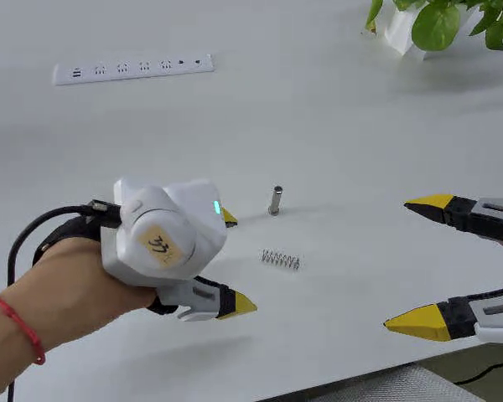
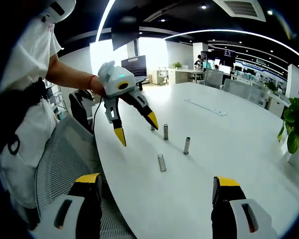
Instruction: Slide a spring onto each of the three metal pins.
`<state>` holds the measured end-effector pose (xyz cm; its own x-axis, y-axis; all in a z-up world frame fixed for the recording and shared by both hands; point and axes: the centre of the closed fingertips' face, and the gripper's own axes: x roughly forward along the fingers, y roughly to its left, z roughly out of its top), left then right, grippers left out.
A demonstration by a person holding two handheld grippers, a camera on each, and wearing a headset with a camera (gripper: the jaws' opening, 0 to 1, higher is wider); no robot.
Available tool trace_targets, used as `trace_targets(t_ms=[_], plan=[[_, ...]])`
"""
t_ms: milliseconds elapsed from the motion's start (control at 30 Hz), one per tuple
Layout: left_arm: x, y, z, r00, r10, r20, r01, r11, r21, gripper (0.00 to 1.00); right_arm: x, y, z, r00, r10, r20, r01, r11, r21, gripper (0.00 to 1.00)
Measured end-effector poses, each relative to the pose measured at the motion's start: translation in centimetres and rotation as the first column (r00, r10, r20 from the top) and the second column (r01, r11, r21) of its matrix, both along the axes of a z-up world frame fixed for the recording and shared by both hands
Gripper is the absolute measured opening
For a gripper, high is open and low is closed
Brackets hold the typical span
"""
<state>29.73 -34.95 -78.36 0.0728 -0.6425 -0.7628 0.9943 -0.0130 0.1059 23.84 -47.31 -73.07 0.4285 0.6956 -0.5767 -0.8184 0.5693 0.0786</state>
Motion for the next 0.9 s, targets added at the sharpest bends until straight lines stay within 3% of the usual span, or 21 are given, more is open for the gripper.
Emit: trace_targets(t_ms=[133,200,367,467,500,733,900], plan=[[0.5,-1.1,-0.9,1.0,-0.001,-0.01,0.001,1.0,0.01,0.48,-0.5,-0.8,-0.8,1.0,-0.019,-0.012,0.019,1.0,0.011,0.92],[0.6,-1.3,-1.8,1.0,-0.031,-0.001,0.031,0.998,0.05,0.44,-0.6,-1.1,-1.2,0.999,-0.027,-0.017,0.028,1.0,0.012,0.92],[1.2,-2.3,-3.7,0.999,-0.033,0.007,0.032,0.993,0.114,0.36,-0.5,-1.9,-1.7,0.998,-0.054,-0.013,0.054,0.998,0.022,0.91],[1.3,-2.9,-4.3,0.999,-0.037,-0.01,0.038,0.99,0.134,0.31,-0.6,-2.0,-1.8,0.998,-0.063,-0.01,0.063,0.998,0.031,0.9],[1.4,-2.9,-4.5,0.998,-0.058,0.0,0.057,0.986,0.159,0.29,-0.6,-2.1,-1.9,0.998,-0.067,-0.009,0.067,0.997,0.03,0.89],[1.7,-3.4,-5.4,0.996,-0.09,0.005,0.087,0.973,0.212,0.23,-0.8,-2.5,-2.3,0.996,-0.089,-0.007,0.089,0.995,0.044,0.88],[1.9,-3.8,-5.7,0.996,-0.084,-0.018,0.086,0.968,0.236,0.18,-0.7,-2.8,-2.1,0.994,-0.106,-0.005,0.106,0.993,0.056,0.87]])
